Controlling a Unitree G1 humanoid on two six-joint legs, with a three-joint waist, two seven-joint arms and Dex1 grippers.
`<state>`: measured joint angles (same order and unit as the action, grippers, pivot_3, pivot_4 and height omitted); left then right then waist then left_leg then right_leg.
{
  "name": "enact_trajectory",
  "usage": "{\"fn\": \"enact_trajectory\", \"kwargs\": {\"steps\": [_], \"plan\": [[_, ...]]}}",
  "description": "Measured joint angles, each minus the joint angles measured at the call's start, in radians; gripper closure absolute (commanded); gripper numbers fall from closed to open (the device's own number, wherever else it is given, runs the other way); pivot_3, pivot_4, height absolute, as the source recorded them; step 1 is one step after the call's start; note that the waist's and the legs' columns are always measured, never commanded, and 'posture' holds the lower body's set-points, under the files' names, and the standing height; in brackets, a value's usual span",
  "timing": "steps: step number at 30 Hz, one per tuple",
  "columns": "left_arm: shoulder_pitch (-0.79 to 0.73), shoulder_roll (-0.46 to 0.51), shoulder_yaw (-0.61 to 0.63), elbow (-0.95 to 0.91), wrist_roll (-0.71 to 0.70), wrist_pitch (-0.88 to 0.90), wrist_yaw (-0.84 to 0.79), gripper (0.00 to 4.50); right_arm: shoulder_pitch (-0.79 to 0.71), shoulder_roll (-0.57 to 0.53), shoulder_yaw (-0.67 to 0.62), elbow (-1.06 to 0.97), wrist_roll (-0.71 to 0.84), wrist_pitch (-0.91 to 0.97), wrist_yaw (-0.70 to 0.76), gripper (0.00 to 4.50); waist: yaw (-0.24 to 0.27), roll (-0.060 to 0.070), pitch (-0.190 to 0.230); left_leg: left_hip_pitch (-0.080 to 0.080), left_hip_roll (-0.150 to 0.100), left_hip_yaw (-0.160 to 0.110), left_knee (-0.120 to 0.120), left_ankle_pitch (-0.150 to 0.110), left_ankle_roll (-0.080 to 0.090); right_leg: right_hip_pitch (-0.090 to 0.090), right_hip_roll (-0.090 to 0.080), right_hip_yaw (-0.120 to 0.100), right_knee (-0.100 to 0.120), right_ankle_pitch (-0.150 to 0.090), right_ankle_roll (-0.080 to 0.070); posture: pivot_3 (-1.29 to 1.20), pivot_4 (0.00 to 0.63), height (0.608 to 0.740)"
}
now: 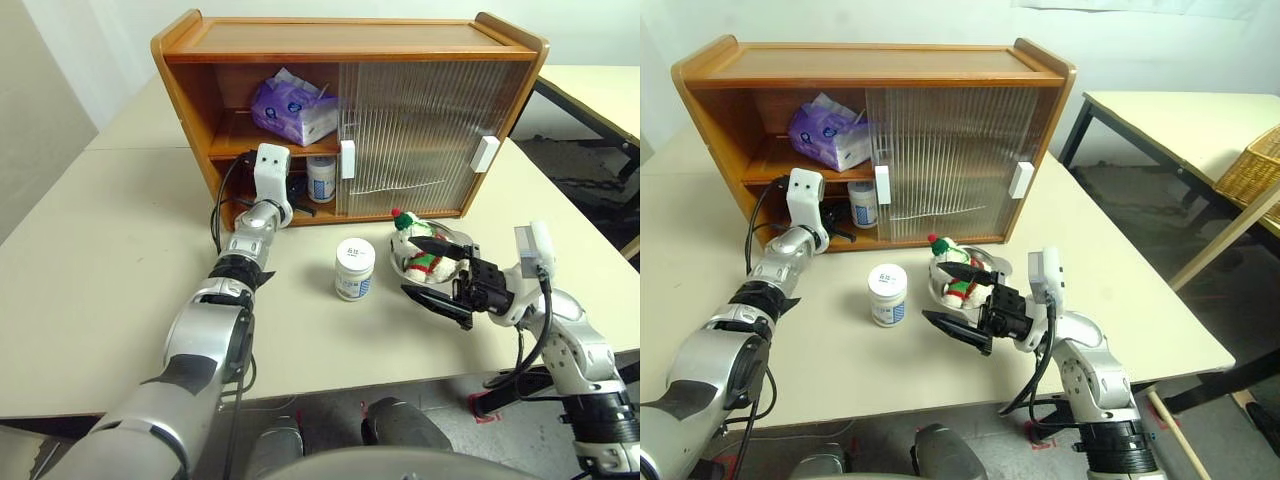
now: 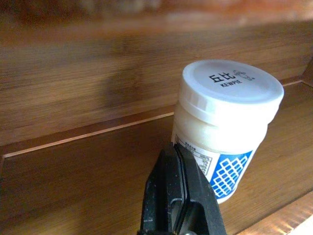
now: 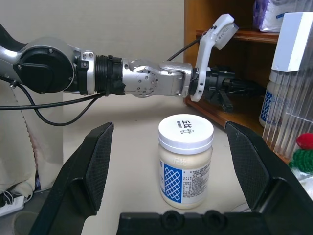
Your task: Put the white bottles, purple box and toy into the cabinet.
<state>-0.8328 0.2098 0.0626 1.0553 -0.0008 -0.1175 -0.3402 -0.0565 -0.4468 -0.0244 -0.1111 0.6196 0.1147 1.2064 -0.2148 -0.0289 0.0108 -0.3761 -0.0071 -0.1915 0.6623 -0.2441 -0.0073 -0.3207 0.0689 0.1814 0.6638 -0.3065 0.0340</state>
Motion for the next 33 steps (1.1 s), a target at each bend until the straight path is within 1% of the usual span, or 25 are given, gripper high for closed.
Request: {"fn": "enact_trajectory", "kwargs": {"steps": [1, 2, 5, 7, 9, 10, 13, 14, 15, 17, 19, 21, 23, 27, 31, 33], "plan": [[0.019, 0.004, 0.003, -0.018, -0.008, 0.000, -0.020, 4.47, 0.002, 0.000, 0.000, 0.000, 0.000, 0.000, -0.001, 0.00, -0.001, 0.000, 0.000, 0.000, 0.000, 0.000, 0.000, 0.000, 0.000, 0.000, 0.000, 0.000, 0.000, 0.000, 0.000, -0.28, 0.000, 0.740], [0.042, 0.009, 0.003, -0.044, -0.016, 0.002, -0.045, 4.29, 0.004, -0.001, 0.000, -0.001, 0.000, 0.000, -0.001, 0.00, -0.003, 0.000, 0.000, 0.000, 0.000, 0.000, -0.001, 0.000, 0.000, 0.000, 0.000, 0.000, 0.000, 0.000, 0.000, -0.27, 0.000, 0.740], [0.131, 0.022, -0.001, -0.126, -0.042, 0.028, -0.128, 3.56, 0.008, 0.000, 0.000, -0.003, 0.000, 0.000, -0.004, 0.00, -0.005, 0.000, 0.000, -0.002, 0.000, 0.000, -0.002, 0.000, -0.001, -0.003, 0.000, 0.000, 0.000, -0.001, -0.001, -0.26, 0.000, 0.740], [0.201, 0.050, -0.011, -0.213, -0.054, 0.045, -0.204, 2.91, 0.011, -0.001, -0.001, -0.002, 0.000, 0.000, -0.009, 0.00, -0.004, 0.000, 0.000, -0.005, 0.000, 0.000, -0.002, 0.002, -0.005, -0.006, 0.000, 0.000, 0.000, -0.001, -0.001, -0.24, 0.000, 0.740], [0.290, 0.085, -0.016, -0.356, -0.077, 0.068, -0.264, 2.11, 0.012, -0.001, -0.001, -0.001, 0.000, 0.007, -0.009, 0.00, -0.003, 0.000, 0.000, -0.006, 0.000, 0.000, -0.002, 0.005, -0.010, -0.007, 0.000, 0.000, 0.000, -0.002, -0.001, -0.23, 0.000, 0.740], [0.329, 0.102, -0.016, -0.428, -0.087, 0.084, -0.286, 1.83, 0.011, -0.001, 0.000, 0.000, 0.000, 0.009, -0.009, 0.00, -0.001, 0.000, 0.000, -0.006, 0.000, 0.000, -0.002, 0.004, -0.010, -0.007, 0.000, 0.000, 0.000, -0.003, -0.001, -0.23, 0.000, 0.740], [0.395, 0.136, -0.014, -0.570, -0.125, 0.138, -0.332, 0.76, 0.005, -0.001, 0.001, 0.004, 0.000, 0.011, -0.008, 0.00, 0.011, 0.000, 0.000, -0.006, 0.000, 0.000, -0.002, 0.002, -0.008, -0.006, 0.000, 0.000, 0.000, -0.003, -0.001, -0.22, 0.000, 0.740], [0.426, 0.152, -0.014, -0.625, -0.148, 0.160, -0.364, 0.33, -0.001, 0.000, 0.002, 0.006, 0.000, 0.013, -0.008, 0.00, 0.017, 0.000, 0.000, -0.005, 0.000, 0.000, -0.002, 0.001, -0.006, -0.006, 0.000, 0.000, 0.000, -0.003, -0.002, -0.22, 0.000, 0.740], [0.454, 0.168, -0.016, -0.666, -0.168, 0.175, -0.400, 0.01, -0.006, 0.000, 0.003, 0.008, 0.001, 0.015, -0.007, 0.00, 0.021, 0.000, 0.000, -0.005, 0.001, -0.001, -0.003, 0.000, -0.004, -0.007, 0.000, 0.000, 0.000, -0.003, -0.002, -0.21, 0.000, 0.740], [0.520, 0.211, -0.026, -0.737, -0.209, 0.198, -0.500, 0.01, -0.009, 0.000, 0.003, 0.011, 0.001, 0.017, -0.002, 0.00, 0.028, 0.000, 0.000, -0.005, 0.001, -0.002, -0.003, -0.002, -0.004, -0.007, 0.000, 0.000, 0.001, -0.002, -0.007, -0.21, 0.000, 0.740], [0.557, 0.249, -0.052, -0.757, -0.226, 0.198, -0.580, 0.01, -0.012, 0.000, 0.004, 0.016, 0.001, 0.019, 0.001, 0.00, 0.037, 0.000, 0.000, -0.005, 0.004, -0.003, -0.003, -0.003, -0.005, -0.010, 0.000, -0.001, 0.002, 0.002, -0.015, -0.21, 0.000, 0.740], [0.587, 0.304, -0.081, -0.764, -0.231, 0.172, -0.684, 0.01, -0.015, -0.001, 0.004, 0.019, 0.001, 0.019, 0.007, 0.00, 0.046, 0.000, 0.000, -0.005, 0.007, -0.005, -0.004, -0.004, -0.008, -0.012, 0.000, -0.003, 0.002, 0.004, -0.020, -0.21, 0.000, 0.740], [0.596, 0.328, -0.093, -0.763, -0.234, 0.141, -0.766, 0.01, -0.015, -0.004, 0.004, 0.024, 0.001, 0.020, 0.012, 0.00, 0.057, 0.001, 0.000, -0.005, 0.009, -0.006, -0.004, -0.005, -0.010, -0.017, 0.001, -0.005, 0.002, 0.005, -0.023, -0.21, 0.000, 0.740], [0.583, 0.332, -0.146, -0.726, -0.236, 0.107, -0.882, 0.01, -0.021, -0.005, 0.004, 0.026, 0.001, 0.021, 0.016, 0.00, 0.065, 0.005, -0.003, -0.007, 0.012, -0.006, -0.004, -0.007, -0.012, -0.022, 0.001, -0.005, 0.003, 0.006, -0.027, -0.22, 0.000, 0.740], [0.521, 0.279, -0.203, -0.672, -0.226, 0.084, -0.939, 0.01, -0.020, -0.008, 0.002, 0.024, 0.001, 0.023, 0.015, 0.00, 0.069, 0.008, -0.005, -0.013, 0.013, -0.006, -0.003, -0.008, -0.012, -0.022, 0.001, -0.005, 0.003, 0.007, -0.028, -0.24, 0.000, 0.740], [0.493, 0.249, -0.240, -0.642, -0.204, 0.058, -0.944, 0.01, -0.016, -0.008, 0.002, 0.022, 0.001, 0.023, 0.011, 0.00, 0.067, 0.011, -0.007, -0.015, 0.014, -0.002, -0.003, -0.008, -0.010, -0.023, 0.002, -0.006, 0.003, 0.008, -0.025, -0.25, 0.000, 0.740]]}}
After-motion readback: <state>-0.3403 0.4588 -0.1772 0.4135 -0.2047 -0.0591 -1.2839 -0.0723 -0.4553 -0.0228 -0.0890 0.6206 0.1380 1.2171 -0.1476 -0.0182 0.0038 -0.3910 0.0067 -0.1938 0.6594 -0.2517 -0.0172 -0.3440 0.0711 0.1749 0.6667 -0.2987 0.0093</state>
